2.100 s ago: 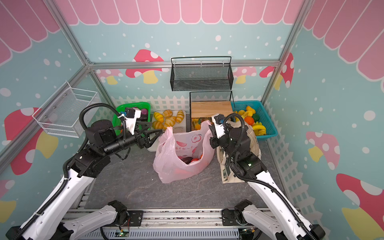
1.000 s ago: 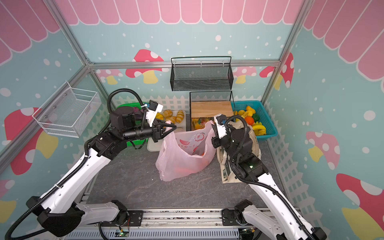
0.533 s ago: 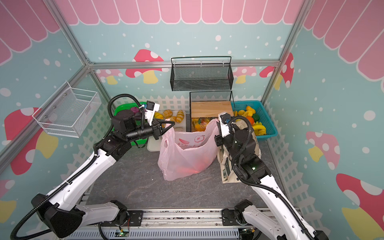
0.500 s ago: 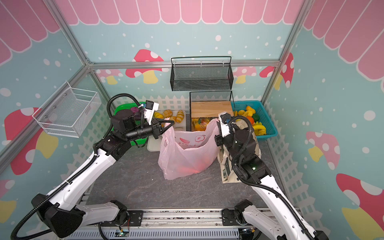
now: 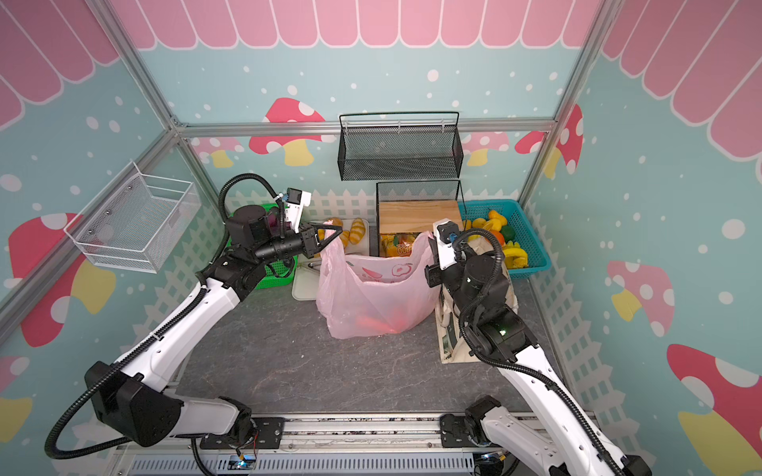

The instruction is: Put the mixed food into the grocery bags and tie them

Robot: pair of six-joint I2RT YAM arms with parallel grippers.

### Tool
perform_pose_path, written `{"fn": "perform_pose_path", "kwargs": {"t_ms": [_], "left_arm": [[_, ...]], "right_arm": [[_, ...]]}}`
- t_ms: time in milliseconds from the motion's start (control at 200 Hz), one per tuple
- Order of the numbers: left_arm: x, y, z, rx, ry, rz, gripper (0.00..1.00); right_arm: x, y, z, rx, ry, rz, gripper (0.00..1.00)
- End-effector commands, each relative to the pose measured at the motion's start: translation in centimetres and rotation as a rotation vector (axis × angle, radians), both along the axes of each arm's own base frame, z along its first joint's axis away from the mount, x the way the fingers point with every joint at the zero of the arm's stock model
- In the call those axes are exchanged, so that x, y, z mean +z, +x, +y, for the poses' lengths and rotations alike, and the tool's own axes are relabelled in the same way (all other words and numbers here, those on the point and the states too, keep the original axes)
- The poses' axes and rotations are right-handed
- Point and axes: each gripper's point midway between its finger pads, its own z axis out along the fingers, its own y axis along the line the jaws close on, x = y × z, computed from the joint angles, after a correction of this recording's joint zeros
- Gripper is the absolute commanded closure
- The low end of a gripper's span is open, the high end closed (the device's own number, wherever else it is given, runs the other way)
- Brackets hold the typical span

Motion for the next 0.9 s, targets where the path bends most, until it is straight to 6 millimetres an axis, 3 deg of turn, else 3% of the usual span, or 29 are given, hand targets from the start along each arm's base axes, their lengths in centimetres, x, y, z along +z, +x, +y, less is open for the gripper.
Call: {"fn": "perform_pose_path", "kwargs": {"t_ms": [0, 120, 210, 250, 380, 500, 710, 896], "left_arm": [[0.2, -0.5, 0.0, -0.021, -0.012, -0.003, 0.99], [0.6, -1.0, 0.0, -0.027, -0.031, -0.010, 0.99], [0.7, -1.4, -0.1, -0.036, -0.047, -0.011, 1.00], [0.8, -1.5, -0.1, -0.035, -0.052, -0.012, 1.00], [0.8, -1.7, 0.0, -0.033, -0.054, -0.013, 1.00], [0.9, -1.7, 0.0, -0.034, -0.064, -0.005, 1.00], [1.2, -1.9, 0.0, -0.027, -0.084, 0.011, 1.00], [2.2, -3.0, -0.1, -0.024, -0.105, 0.004, 1.00]], "right_arm": [[-0.3, 0.5, 0.0, -0.010, -0.017, -0.004, 0.69], [1.4, 0.3, 1.0, 0.051, -0.023, -0.029, 0.46], [3.0, 0.2, 2.7, 0.132, -0.024, -0.042, 0.18], [3.5, 0.2, 3.6, 0.165, -0.028, -0.047, 0.14], [5.3, -0.4, 6.8, 0.211, -0.075, -0.111, 0.12], [5.8, -1.5, 11.1, 0.354, -0.090, -0.130, 0.12], [1.9, -3.5, 17.7, 0.591, -0.049, -0.096, 0.12], [-1.2, -4.2, 19.9, 0.705, 0.084, -0.079, 0.11]]}}
